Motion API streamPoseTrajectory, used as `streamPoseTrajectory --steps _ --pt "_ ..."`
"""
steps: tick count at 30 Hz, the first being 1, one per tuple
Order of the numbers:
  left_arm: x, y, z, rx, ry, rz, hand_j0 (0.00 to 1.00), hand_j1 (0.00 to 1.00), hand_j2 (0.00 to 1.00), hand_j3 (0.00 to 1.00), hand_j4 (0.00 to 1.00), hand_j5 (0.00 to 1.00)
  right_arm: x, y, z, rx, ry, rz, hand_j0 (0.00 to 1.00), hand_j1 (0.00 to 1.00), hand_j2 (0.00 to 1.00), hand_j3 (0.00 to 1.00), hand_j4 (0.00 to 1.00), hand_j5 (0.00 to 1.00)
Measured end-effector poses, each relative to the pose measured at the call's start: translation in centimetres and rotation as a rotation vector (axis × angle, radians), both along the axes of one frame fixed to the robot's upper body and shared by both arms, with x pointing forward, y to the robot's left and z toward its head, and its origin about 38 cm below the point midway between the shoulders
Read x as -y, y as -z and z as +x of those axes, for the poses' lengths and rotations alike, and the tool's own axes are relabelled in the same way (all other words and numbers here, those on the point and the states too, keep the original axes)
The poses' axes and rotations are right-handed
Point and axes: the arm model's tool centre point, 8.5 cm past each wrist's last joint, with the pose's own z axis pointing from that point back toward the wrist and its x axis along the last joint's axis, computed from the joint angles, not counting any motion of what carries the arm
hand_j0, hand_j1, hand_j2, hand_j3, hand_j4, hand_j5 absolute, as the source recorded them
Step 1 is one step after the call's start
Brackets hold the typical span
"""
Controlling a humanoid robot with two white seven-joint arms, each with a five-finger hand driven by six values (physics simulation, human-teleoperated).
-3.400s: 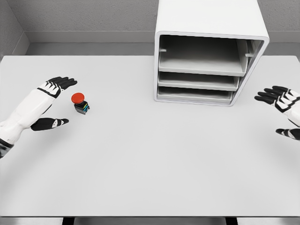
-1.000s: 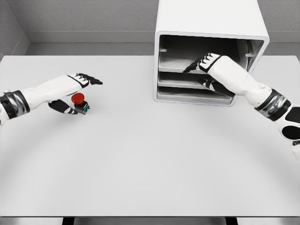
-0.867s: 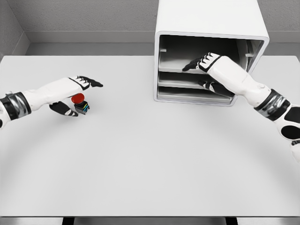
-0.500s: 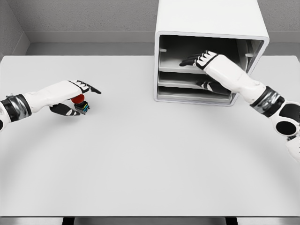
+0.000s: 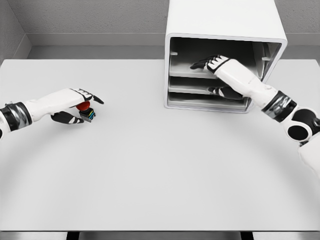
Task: Slide open multi-storey tabletop storage cabinets and put open load switch and slide close multi-storey tabletop storage cabinets
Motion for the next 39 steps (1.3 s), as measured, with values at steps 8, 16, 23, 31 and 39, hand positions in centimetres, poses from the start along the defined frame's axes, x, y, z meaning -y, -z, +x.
streamPoseTrajectory --steps 8,16,23,31,39 --pt "0.0 0.1 0.0 -0.003 -0.001 -0.001 0.6 0.6 0.6 0.6 0.6 0.6 1.2 1.0 0.7 -0.033 0.039 -0.013 0.83 0.83 0.83 0.83 0.83 0.83" --pt "0.0 0.0 0.0 0.0 -0.003 -0.003 0.45 0.45 0.45 0.45 0.45 0.45 1.2 1.5 0.4 -0.064 0.037 0.034 0.84 0.84 0.84 0.84 0.84 0.84" --pt "0.0 -0.2 0.0 0.006 0.001 0.0 0.41 0.41 0.41 0.41 0.41 0.41 1.2 1.6 0.1 -0.072 0.033 0.055 0.85 0.85 0.85 0.85 0.85 0.85" --pt "0.1 -0.5 0.0 0.016 0.004 0.0 0.4 0.4 0.4 0.4 0.4 0.4 1.2 1.6 -0.6 -0.072 0.022 0.056 0.85 0.85 0.85 0.85 0.85 0.85" --pt "0.2 -0.8 0.0 0.024 0.009 -0.001 0.4 0.4 0.4 0.4 0.4 0.4 1.3 1.4 -1.2 -0.052 0.004 -0.003 0.85 0.85 0.85 0.85 0.85 0.85"
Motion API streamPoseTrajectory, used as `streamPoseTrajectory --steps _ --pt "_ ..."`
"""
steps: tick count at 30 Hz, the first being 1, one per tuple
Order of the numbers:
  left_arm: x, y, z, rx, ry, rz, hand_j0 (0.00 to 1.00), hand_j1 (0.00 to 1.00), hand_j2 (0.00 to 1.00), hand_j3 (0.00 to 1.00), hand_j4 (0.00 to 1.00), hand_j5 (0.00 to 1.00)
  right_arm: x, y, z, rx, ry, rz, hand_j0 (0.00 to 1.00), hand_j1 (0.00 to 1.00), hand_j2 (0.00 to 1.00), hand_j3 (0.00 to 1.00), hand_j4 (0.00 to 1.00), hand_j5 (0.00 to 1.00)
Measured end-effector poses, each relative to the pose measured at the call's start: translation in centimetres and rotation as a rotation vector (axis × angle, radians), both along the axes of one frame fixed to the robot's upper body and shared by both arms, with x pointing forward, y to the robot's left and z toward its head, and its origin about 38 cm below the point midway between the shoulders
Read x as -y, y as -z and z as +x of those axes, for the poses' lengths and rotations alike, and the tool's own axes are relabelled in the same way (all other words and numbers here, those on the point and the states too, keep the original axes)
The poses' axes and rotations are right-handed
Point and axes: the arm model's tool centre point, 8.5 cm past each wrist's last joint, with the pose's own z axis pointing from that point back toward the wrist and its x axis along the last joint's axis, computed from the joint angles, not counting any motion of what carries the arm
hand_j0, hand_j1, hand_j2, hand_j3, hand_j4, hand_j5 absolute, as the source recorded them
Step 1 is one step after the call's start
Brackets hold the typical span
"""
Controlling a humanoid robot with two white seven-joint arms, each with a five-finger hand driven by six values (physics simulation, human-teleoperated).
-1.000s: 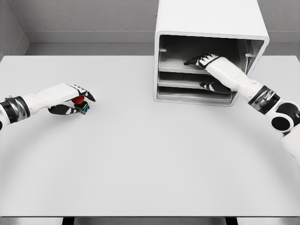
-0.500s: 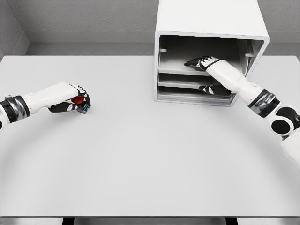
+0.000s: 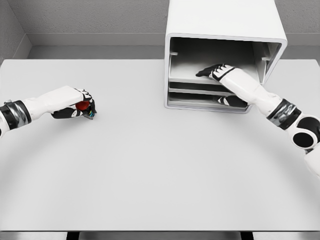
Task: Slide open multi-storey tabletop storage cabinets and put open load switch and slide close multi-storey tabletop storage cabinets
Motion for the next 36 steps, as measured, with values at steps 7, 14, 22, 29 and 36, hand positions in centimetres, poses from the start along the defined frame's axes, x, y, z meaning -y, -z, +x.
streamPoseTrajectory --steps 7,14,22,29,36 --pt "0.4 -0.8 -0.2 0.024 0.018 0.003 0.4 0.4 0.4 0.4 0.4 0.4 0.2 -0.1 -0.8 0.015 -0.018 -0.046 0.85 0.85 0.85 0.85 0.85 0.85" --pt "1.0 -1.8 -0.3 0.055 0.038 0.004 0.39 0.39 0.39 0.39 0.39 0.39 0.9 -0.7 -1.4 0.041 -0.025 -0.104 0.85 0.85 0.85 0.85 0.85 0.85" --pt "1.7 -2.7 -0.5 0.083 0.058 0.002 0.39 0.39 0.39 0.39 0.39 0.39 1.3 -1.1 -2.3 0.052 -0.039 -0.122 0.85 0.85 0.85 0.85 0.85 0.85" --pt "2.5 -3.5 -1.0 0.11 0.086 0.0 0.39 0.39 0.39 0.39 0.39 0.39 1.4 -1.5 -3.2 0.06 -0.056 -0.135 0.85 0.85 0.85 0.85 0.85 0.85" --pt "3.1 -4.5 -1.3 0.14 0.107 -0.005 0.39 0.39 0.39 0.39 0.39 0.39 1.7 -1.8 -3.8 0.067 -0.066 -0.147 0.85 0.85 0.85 0.85 0.85 0.85"
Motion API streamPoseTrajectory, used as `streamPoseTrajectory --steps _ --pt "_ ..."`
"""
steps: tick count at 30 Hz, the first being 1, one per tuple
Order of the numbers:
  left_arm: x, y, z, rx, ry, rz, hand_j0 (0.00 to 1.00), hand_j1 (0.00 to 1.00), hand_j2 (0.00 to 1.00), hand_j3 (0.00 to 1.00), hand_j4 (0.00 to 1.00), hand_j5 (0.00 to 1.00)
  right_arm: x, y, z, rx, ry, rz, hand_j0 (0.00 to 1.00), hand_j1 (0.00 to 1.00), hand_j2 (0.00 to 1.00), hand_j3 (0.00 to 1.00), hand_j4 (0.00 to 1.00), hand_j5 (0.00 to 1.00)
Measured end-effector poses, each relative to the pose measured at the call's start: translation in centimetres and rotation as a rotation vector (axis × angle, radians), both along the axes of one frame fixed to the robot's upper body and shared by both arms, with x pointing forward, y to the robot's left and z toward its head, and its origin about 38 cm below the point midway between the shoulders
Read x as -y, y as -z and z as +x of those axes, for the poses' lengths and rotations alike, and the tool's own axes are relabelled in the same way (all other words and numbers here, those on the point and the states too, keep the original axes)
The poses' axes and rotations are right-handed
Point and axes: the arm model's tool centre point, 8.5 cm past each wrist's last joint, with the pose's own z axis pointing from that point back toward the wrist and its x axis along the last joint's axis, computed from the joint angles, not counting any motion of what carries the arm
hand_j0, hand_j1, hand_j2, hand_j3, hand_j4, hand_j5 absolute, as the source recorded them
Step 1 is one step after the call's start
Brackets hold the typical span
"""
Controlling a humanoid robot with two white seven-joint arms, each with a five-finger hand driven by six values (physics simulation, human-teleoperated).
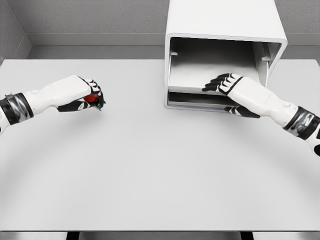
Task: Slide open multi-storey tabletop storage cabinets and put open load switch and slide close multi-storey tabletop storage cabinets
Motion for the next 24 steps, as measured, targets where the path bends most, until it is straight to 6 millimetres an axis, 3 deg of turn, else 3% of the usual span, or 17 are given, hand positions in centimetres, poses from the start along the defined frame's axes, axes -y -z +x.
streamPoseTrajectory --steps 15,24 --pt "1.0 -1.8 -0.7 0.058 0.034 -0.007 0.39 0.39 0.39 0.39 0.39 0.39 0.6 0.2 -2.1 -0.009 -0.019 -0.022 0.85 0.85 0.85 0.85 0.85 0.85" --pt "1.5 -2.5 -1.6 0.089 0.053 -0.012 0.39 0.39 0.39 0.39 0.39 0.39 1.2 -0.8 -3.5 0.015 -0.024 -0.028 0.85 0.85 0.85 0.85 0.85 0.85"
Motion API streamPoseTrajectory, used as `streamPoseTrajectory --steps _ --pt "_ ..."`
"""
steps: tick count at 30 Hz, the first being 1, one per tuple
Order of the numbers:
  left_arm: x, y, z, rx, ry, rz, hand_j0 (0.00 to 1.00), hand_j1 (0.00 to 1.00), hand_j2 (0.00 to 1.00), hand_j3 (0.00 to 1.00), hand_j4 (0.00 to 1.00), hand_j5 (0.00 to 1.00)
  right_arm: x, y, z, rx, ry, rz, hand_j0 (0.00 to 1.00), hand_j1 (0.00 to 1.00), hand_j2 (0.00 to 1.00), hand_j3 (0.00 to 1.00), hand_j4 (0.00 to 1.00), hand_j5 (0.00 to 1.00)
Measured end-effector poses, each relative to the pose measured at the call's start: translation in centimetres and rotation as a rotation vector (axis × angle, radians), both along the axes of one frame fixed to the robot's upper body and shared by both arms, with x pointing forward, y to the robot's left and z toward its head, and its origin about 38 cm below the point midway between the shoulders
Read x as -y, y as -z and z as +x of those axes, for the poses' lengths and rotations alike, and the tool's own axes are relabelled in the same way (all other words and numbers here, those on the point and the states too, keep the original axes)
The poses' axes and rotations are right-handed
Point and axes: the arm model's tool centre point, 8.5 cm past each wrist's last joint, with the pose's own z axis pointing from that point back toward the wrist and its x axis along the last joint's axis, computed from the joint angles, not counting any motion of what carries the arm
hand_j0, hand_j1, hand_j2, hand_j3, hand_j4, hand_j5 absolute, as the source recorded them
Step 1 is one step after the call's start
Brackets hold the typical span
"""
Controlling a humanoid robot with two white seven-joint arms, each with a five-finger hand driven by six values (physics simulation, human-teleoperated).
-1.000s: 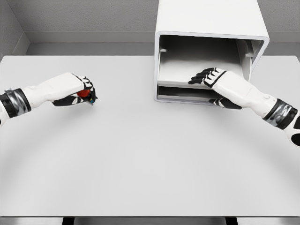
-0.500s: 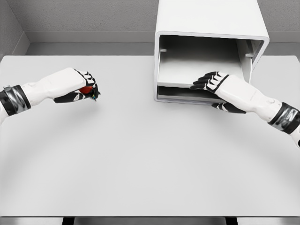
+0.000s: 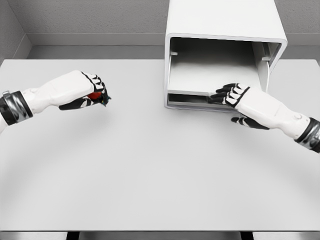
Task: Slide open multi-storey tabletop storage cabinets and put open load switch and slide close multi-storey tabletop storage cabinets
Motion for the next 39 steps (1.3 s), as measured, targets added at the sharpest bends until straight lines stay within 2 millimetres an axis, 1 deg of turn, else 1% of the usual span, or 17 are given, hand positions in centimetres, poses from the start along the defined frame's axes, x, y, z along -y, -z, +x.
streamPoseTrajectory --steps 4,9,14,25,31,38,39 --pt "0.2 -0.6 -0.2 0.018 0.008 -0.002 0.39 0.39 0.39 0.39 0.39 0.39 0.2 -1.2 -0.1 0.03 0.001 0.001 0.85 0.85 0.85 0.85 0.85 0.85" --pt "0.6 -1.2 -0.5 0.039 0.022 -0.001 0.39 0.39 0.39 0.39 0.39 0.39 0.6 -1.6 -0.1 0.042 0.01 -0.003 0.85 0.85 0.85 0.85 0.85 0.85" --pt "1.1 -1.8 -0.9 0.062 0.037 -0.005 0.39 0.39 0.39 0.39 0.39 0.39 0.7 -1.6 0.1 0.043 0.015 -0.003 0.85 0.85 0.85 0.85 0.85 0.85" --pt "2.2 -3.5 -1.8 0.123 0.073 -0.013 0.39 0.39 0.39 0.39 0.39 0.39 -0.2 -0.1 0.1 0.018 0.01 0.008 0.85 0.85 0.85 0.85 0.85 0.85" --pt "2.8 -4.5 -2.3 0.15 0.096 -0.022 0.39 0.39 0.39 0.39 0.39 0.39 -0.3 0.7 -0.5 -0.005 0.007 0.005 0.86 0.86 0.86 0.86 0.86 0.86" --pt "3.6 -5.1 -2.6 0.171 0.117 -0.042 0.4 0.4 0.4 0.4 0.4 0.4 -0.1 0.9 -0.8 -0.012 0.008 0.002 0.87 0.87 0.87 0.87 0.87 0.87" --pt "3.6 -5.3 -2.5 0.176 0.12 -0.044 0.4 0.4 0.4 0.4 0.4 0.4 0.0 1.2 -1.0 -0.021 0.008 0.002 0.87 0.87 0.87 0.87 0.87 0.87"
